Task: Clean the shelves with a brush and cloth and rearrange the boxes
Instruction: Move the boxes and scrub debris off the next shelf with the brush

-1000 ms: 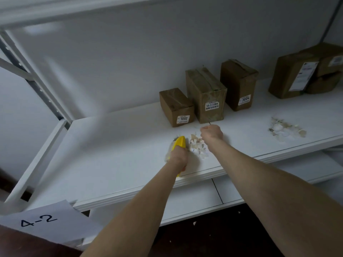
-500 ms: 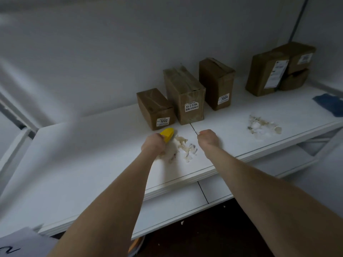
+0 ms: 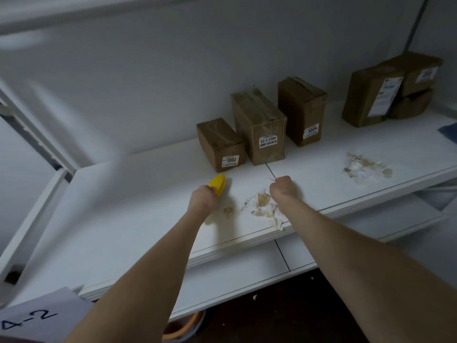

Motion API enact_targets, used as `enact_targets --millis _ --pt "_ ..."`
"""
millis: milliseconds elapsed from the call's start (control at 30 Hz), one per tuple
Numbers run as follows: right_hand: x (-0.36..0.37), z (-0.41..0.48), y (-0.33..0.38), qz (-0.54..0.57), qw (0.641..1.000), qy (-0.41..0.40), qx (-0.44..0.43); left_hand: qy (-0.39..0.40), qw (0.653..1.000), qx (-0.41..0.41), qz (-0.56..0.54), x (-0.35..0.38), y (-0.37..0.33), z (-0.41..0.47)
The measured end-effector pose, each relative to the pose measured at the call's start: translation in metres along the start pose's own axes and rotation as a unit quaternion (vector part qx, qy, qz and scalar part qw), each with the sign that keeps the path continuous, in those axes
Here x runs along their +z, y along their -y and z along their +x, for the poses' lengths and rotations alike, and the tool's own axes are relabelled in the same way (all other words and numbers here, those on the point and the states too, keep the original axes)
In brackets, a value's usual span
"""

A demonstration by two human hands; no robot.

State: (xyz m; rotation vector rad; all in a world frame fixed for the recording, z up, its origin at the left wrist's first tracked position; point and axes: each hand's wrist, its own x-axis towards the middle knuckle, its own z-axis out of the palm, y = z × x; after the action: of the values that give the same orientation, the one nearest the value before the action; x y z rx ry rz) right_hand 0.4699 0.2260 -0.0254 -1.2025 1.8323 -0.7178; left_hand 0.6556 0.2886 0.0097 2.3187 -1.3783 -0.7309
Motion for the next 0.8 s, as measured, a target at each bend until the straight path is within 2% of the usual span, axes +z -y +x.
enact_targets --millis 200,267,367,433,533,667,733,800 --pt "0.014 -0.02 0.002 0.022 0.997 0.057 -0.041 0.087 0.995 0.033 0.021 0.024 -0.022 -0.029" --pt "0.007 -0.023 0.005 0.023 0.998 0.036 -0.04 0.079 0.996 0.019 -0.03 0.02 -0.025 -0.029" --pt "-0.014 -0.02 0.005 -0.042 0.999 -0.012 0.0 0.024 0.996 -0.011 -0.082 0.009 -0.018 -0.026" --pt "-0.024 -0.022 -0.002 -0.045 0.998 0.032 0.034 0.002 0.995 -0.029 -0.098 0.008 -0.012 -0.026" --pt "-0.025 -0.033 -0.009 -0.054 0.99 0.126 0.036 0.011 0.991 -0.038 -0.131 0.014 -0.014 -0.028" --pt "-0.007 -0.041 0.0 -0.038 0.989 0.129 0.056 0.042 0.984 -0.056 -0.164 0.023 -0.021 -0.029" --pt "0.002 -0.042 0.007 -0.008 0.99 0.135 0.031 0.046 0.986 -0.048 -0.153 0.021 -0.024 -0.031" --pt "0.005 -0.041 0.012 -0.028 0.994 0.103 -0.021 0.033 0.99 -0.029 -0.136 0.015 -0.023 -0.03"
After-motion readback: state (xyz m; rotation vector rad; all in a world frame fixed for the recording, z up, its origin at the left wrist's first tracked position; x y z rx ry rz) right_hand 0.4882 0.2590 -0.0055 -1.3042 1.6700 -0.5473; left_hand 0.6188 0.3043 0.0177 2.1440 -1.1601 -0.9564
